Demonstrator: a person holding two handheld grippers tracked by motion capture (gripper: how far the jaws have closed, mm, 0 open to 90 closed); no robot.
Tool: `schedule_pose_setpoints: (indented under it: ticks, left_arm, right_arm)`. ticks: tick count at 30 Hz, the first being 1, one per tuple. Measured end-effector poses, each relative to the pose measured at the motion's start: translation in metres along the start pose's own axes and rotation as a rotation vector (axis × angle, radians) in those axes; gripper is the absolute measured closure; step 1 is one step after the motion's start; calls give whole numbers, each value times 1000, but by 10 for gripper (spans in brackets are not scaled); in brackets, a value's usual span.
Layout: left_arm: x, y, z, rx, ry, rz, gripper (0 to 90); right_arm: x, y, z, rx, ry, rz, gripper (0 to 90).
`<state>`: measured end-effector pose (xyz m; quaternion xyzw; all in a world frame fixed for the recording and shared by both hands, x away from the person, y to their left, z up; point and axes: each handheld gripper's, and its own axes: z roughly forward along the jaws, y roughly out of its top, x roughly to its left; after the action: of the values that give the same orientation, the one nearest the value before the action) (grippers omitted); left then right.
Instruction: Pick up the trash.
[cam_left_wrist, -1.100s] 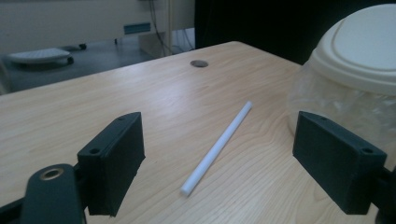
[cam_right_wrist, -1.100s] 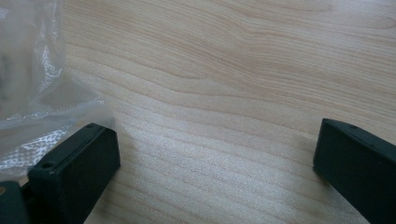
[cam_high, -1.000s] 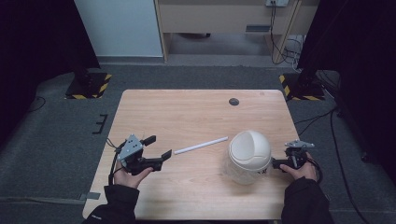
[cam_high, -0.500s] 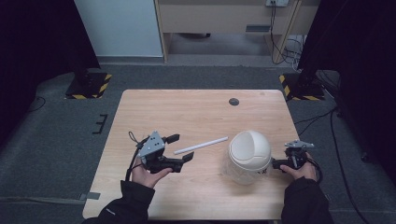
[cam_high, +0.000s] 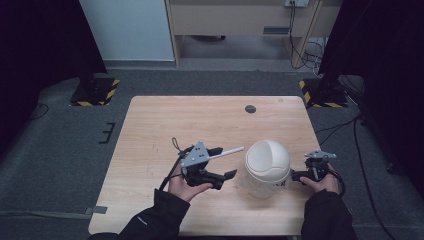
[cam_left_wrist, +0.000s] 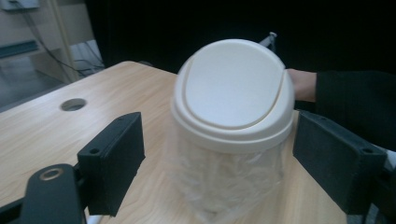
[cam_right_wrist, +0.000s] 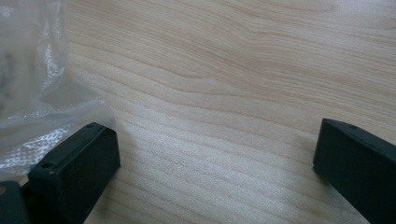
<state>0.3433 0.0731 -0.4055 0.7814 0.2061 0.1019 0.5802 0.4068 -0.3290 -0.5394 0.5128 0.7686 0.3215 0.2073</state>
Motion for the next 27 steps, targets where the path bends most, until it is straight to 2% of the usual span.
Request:
schedule_pose_setpoints:
  ticks: [1,2,3,4,5,11,19,22,27]
  left_arm:
    - [-4,1,10,9,-19,0,159]
    - [-4,1,10,9,-19,0,159]
    - [-8,2,19,16,-30,6,161]
    - [-8,2,19,16,-30,6,164]
    - [-11,2,27,19,-40,-1,165]
    - [-18,0,50,52,-74,-6,165]
    - [-22,-1,70,75,-107,-16,164]
    - [-23,-5,79,106,-114,-20,165]
    - [-25,-5,86,113,-124,-25,165]
  right_arm:
    - [0,0,0,-1,1,2,8]
    - [0,0,0,-1,1,2,8]
    - [0,0,0,-1,1,0,8]
    - [0,0,0,-1,1,0,8]
    - [0,0,0,0,2,-1,8]
    - [0,0,0,0,1,-2,8]
    - [0,0,0,0,2,-3,8]
    - [0,0,0,-1,2,1,8]
    - [0,0,0,-1,1,2,8]
